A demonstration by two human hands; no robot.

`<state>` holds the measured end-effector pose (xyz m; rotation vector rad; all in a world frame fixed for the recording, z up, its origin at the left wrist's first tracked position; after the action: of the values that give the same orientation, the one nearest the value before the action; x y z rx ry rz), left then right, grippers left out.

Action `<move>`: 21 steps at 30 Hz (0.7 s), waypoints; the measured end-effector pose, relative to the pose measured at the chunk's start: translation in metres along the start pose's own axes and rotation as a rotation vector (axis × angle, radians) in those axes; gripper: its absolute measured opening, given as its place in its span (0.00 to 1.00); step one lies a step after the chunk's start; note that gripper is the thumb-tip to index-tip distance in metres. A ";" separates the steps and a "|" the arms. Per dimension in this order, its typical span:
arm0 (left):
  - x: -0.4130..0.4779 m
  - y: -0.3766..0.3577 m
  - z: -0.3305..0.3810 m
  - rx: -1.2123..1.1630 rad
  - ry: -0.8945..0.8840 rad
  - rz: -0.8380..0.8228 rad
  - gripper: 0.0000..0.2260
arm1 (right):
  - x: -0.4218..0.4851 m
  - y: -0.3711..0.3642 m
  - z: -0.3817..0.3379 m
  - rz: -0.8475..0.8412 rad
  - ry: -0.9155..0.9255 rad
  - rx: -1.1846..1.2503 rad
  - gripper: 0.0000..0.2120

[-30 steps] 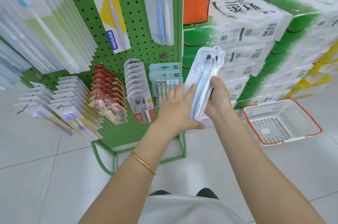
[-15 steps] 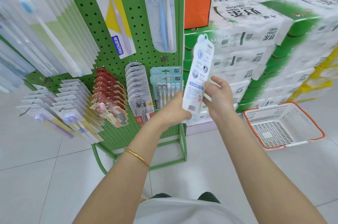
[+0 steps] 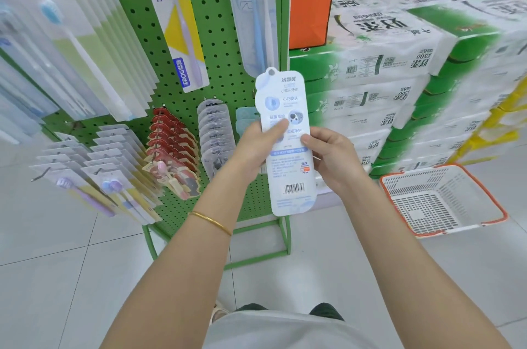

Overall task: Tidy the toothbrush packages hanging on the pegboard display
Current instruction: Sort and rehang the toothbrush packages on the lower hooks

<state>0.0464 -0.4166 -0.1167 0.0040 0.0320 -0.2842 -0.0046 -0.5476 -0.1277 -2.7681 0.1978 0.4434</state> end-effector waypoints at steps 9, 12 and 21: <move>0.011 0.017 0.035 -0.102 -0.126 0.209 0.05 | 0.002 -0.007 0.000 -0.094 -0.023 -0.074 0.07; 0.012 0.019 0.040 -0.100 -0.143 0.260 0.07 | 0.002 -0.008 0.000 -0.111 -0.042 -0.057 0.06; 0.016 0.017 0.047 -0.214 -0.100 0.250 0.07 | 0.000 -0.034 0.010 -0.448 -0.176 0.024 0.27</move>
<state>0.0679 -0.4049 -0.0704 -0.2170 -0.0375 -0.0298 -0.0016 -0.5125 -0.1268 -2.6199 -0.4464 0.5515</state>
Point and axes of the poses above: each hand's wrist, its own x-axis towards the middle knuckle, its own y-axis out of the back of the hand, z = x × y, the point moved 5 cm from there along x, towards the middle knuckle, and after that the axes turned 12 degrees about -y, right-handed, at the moved point
